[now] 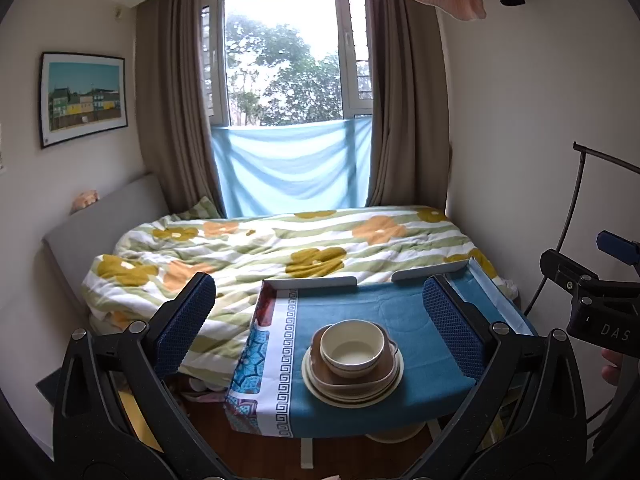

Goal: Organize plates and bowls

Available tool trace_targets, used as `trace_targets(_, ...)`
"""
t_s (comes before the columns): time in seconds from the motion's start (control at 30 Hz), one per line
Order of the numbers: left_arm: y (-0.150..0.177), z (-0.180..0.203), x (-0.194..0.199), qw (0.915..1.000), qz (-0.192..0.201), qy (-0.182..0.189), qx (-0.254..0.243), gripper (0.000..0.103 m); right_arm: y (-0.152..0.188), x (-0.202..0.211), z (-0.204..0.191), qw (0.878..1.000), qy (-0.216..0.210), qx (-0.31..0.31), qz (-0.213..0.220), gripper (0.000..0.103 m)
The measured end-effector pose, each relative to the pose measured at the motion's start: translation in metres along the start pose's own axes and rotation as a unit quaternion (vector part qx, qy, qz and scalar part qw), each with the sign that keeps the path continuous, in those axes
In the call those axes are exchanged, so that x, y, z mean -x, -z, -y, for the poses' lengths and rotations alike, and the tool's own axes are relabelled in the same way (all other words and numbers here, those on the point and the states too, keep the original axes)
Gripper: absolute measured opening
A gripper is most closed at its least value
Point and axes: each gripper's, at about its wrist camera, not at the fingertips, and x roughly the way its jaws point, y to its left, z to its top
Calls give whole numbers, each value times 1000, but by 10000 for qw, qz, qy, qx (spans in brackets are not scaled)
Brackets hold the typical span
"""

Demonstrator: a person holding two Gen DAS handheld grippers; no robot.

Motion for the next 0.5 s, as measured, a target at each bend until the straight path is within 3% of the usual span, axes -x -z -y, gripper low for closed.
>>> trace_targets(0.5, 1, -1, 1, 9997, 47, -254, -13, 103, 1, 0, -1, 10000, 1, 2, -5, 102)
